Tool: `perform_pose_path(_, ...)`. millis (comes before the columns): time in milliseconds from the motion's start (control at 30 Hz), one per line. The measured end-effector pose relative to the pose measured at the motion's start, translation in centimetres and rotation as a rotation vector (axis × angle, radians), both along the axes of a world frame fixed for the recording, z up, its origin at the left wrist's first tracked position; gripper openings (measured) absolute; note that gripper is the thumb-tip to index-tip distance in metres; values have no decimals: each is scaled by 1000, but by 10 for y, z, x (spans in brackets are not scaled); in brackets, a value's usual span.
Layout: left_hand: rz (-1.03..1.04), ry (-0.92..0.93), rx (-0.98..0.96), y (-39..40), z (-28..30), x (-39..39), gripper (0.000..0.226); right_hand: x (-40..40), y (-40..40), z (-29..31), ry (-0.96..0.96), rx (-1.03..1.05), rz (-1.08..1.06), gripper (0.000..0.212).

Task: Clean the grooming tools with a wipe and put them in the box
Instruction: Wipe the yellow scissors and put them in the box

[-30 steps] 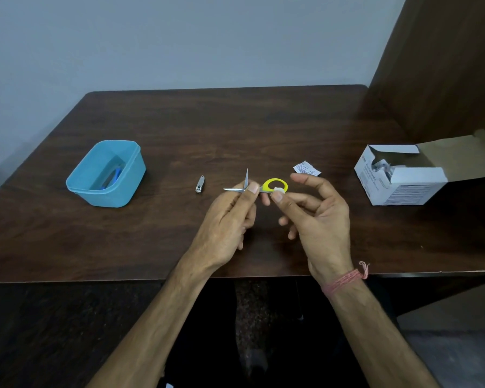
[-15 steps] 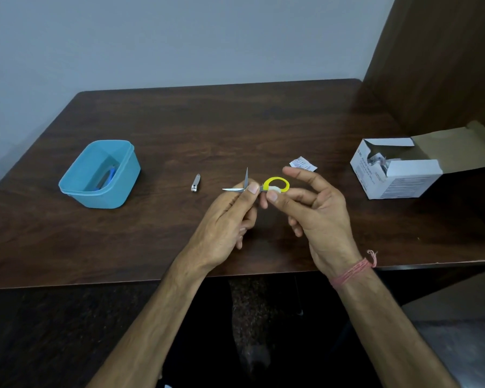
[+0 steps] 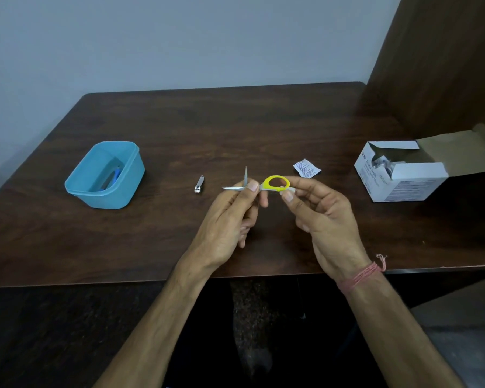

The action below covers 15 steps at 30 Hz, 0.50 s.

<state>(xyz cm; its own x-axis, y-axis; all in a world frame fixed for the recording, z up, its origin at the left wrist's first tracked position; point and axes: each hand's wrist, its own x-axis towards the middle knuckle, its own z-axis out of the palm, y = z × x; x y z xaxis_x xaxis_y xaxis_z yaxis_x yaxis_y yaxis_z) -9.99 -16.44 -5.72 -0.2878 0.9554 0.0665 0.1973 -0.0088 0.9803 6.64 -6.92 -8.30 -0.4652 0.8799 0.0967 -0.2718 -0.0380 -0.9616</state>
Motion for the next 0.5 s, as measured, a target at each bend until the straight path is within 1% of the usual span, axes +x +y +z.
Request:
perform_pose_path(100,-1,-3,-2,1,-2,-1,45,0,3,-2,78,-60,-54,36)
perform_pose_path(300,-9,-15,-10,2,-2,-2,46,-2,1,-3,52,-20,-72,28)
perform_pose_path(400,-8,-6,-9,2,-2,-2,46,-2,0,-4,55,-9,-125,25)
perform_pose_path(500,3,4,-13,2,-2,-1,46,-4,-1,-7,5,43,-149,25)
